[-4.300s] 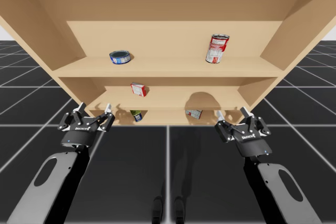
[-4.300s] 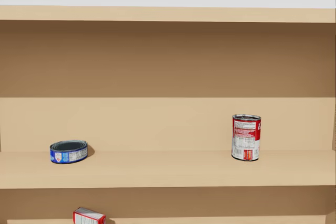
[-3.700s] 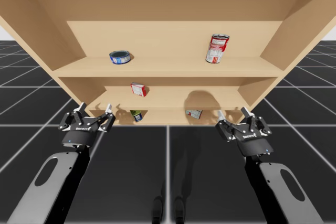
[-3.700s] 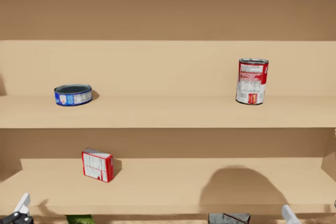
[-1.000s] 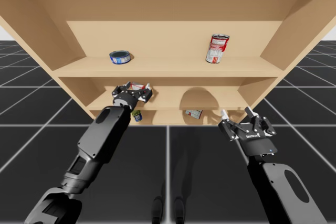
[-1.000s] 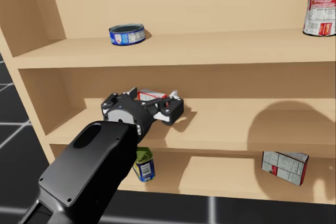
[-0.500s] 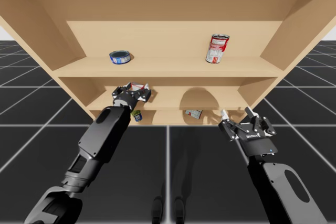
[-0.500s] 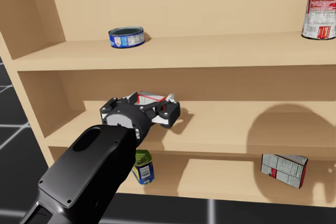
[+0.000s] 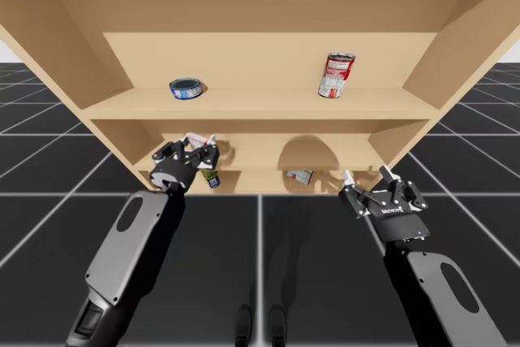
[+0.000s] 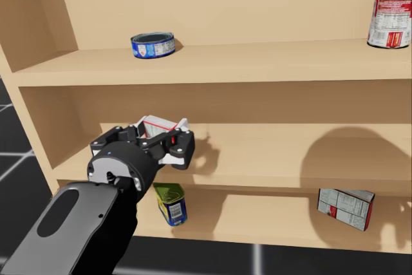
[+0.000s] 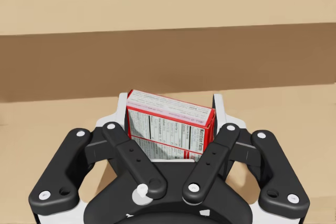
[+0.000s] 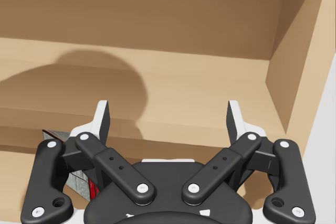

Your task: Retrieve the gelatin box from the shelves.

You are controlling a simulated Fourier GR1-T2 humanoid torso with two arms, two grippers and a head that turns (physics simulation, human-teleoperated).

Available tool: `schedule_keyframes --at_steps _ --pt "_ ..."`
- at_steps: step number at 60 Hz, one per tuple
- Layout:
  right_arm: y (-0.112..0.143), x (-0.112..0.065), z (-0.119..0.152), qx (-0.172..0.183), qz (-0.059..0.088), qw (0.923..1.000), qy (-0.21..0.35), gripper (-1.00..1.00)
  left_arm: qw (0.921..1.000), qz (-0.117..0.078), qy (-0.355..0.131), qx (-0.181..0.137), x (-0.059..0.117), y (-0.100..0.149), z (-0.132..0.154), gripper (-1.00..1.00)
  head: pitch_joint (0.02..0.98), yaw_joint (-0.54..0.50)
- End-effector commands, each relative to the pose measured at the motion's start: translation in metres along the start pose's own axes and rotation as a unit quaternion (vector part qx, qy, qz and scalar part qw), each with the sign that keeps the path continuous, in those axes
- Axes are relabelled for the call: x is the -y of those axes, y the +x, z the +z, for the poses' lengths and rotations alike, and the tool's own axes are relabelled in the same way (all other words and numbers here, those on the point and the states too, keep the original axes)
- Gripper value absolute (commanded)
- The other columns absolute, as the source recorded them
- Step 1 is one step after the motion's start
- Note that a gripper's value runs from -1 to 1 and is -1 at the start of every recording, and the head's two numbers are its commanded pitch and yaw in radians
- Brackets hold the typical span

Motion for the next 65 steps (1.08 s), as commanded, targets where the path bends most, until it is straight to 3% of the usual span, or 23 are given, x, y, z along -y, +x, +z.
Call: schedule_keyframes --at_steps 1,11,21,31,50,65 --pt "-0.001 0.001 0.000 0.000 0.000 1.0000 -0.001 -1.00 0.9979 -0.019 -0.059 0.017 0.001 0.016 0.035 1.00 0.510 0.16" --pt "-0.001 0.001 0.000 0.000 -0.001 1.0000 -0.002 -1.00 0.9968 -0.029 -0.068 0.029 -0.009 0.019 0.080 1.00 0.509 0.16" --pt "0.000 0.002 0.000 0.003 -0.003 1.0000 -0.004 -1.00 0.9958 -0.038 -0.082 0.017 -0.012 0.017 0.118 1.00 0.508 0.16" --pt "0.002 0.002 0.001 0.013 -0.005 0.9999 -0.007 -1.00 0.9938 -0.059 -0.091 0.025 -0.013 0.016 0.159 1.00 0.507 0.15" --pt "0.003 0.004 0.000 0.017 -0.008 0.9998 -0.008 -1.00 0.9956 -0.045 -0.076 0.031 -0.024 0.013 0.181 1.00 0.511 0.15" --pt "0.002 0.005 -0.001 0.018 -0.008 0.9998 -0.006 -1.00 0.9958 -0.043 -0.075 0.032 -0.022 0.011 0.177 1.00 0.513 0.15"
